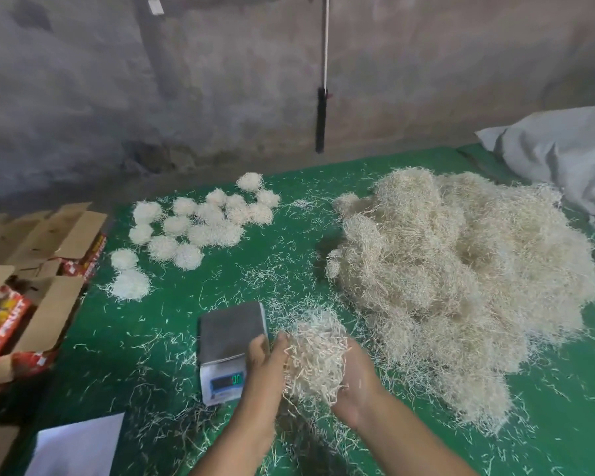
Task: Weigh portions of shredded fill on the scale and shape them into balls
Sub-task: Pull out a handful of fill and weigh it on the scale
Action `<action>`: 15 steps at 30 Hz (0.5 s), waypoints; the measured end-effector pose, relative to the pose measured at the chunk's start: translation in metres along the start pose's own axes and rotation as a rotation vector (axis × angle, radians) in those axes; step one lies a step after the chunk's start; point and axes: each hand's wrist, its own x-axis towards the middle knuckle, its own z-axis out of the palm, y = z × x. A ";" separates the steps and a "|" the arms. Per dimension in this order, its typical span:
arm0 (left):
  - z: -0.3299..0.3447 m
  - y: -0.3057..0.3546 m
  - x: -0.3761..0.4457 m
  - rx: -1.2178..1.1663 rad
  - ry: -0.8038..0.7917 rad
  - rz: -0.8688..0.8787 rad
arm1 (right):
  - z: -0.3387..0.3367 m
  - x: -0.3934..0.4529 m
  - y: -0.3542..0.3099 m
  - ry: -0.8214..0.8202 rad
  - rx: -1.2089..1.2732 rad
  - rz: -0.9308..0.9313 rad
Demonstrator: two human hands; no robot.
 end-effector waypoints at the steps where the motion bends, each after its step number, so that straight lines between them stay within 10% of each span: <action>1: -0.001 0.001 0.001 -0.102 -0.021 -0.126 | 0.001 0.001 -0.003 -0.007 0.036 -0.003; 7: 0.000 0.004 0.001 -0.681 -0.292 -0.521 | 0.005 0.005 -0.007 -0.024 0.037 -0.011; 15: 0.012 0.017 -0.004 -0.525 -0.244 -0.311 | -0.019 0.018 0.025 0.244 -1.124 -0.535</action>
